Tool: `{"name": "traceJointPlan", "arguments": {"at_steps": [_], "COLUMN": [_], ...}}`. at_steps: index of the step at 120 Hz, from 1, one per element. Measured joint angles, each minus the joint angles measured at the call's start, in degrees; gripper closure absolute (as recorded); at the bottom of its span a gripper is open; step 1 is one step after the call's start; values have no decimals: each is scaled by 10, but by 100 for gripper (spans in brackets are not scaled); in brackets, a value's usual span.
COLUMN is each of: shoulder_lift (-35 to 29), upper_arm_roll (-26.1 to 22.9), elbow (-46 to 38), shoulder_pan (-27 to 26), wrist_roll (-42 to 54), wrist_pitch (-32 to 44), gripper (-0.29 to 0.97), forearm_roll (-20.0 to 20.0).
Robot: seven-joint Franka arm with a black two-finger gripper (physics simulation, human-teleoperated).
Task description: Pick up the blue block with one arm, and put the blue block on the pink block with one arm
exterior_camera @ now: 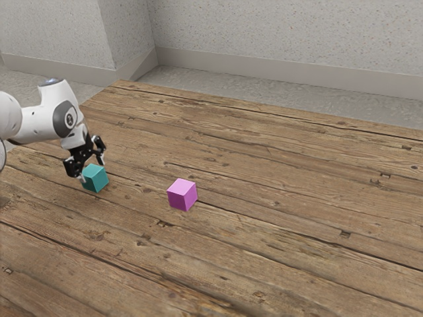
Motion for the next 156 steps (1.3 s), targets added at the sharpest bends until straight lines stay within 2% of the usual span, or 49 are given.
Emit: {"name": "traceJointPlan", "arguments": {"at_steps": [42,63,70,82,95,114,127,156], "shoulder_lift": [32,36,34,1,-73,-162,-175,-171], "upper_arm_roll": [0,1,3,4,2,-2,-4,-3], "elbow": [18,21,21,7,-43,-76,-73,-69], "shoulder_pan": [2,3,4,5,1,-40,-83,-127], "wrist_roll": [11,14,14,16,15,1,-16,-67], "wrist_pitch": [0,1,1,1,-8,-53,-84,-124], "gripper": [2,26,30,33,33,31,30,30], "forearm_roll": [-7,-8,-8,-11,-12,-13,-15,-48]}}
